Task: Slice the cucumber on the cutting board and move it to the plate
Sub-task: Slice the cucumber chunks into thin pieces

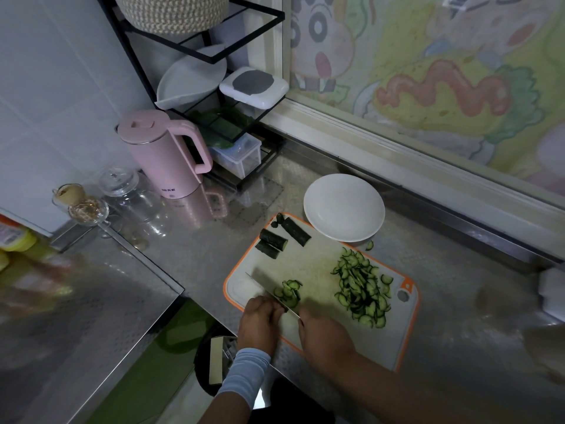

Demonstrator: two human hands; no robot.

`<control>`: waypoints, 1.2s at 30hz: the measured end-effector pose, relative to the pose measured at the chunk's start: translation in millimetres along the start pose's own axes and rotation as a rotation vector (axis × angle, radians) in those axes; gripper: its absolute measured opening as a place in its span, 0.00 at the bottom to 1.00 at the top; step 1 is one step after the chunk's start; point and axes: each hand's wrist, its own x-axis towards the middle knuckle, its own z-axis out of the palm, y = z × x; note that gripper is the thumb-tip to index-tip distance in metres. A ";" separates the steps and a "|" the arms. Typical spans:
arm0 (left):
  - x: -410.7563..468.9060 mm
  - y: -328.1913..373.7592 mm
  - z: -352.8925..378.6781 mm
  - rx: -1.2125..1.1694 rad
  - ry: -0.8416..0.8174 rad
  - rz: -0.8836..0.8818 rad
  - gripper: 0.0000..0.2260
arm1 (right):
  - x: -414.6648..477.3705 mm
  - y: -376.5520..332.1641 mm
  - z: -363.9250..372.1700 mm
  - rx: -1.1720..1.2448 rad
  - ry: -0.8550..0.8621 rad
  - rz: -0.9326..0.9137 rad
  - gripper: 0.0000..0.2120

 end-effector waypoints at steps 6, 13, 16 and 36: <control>-0.3 0.3 -1.9 -0.001 0.012 -0.009 0.05 | 9.6 -9.4 -2.4 0.024 0.032 -0.006 0.14; 1.6 0.1 -2.4 -0.024 -0.004 -0.008 0.05 | -12.1 5.5 -1.8 0.066 0.038 0.020 0.12; 1.9 -0.4 -2.3 -0.034 0.005 -0.013 0.05 | -19.5 12.2 -2.6 0.086 0.041 0.019 0.12; -4.3 0.4 0.9 -0.036 0.057 0.033 0.04 | 4.6 -5.0 -1.3 0.014 0.022 0.017 0.13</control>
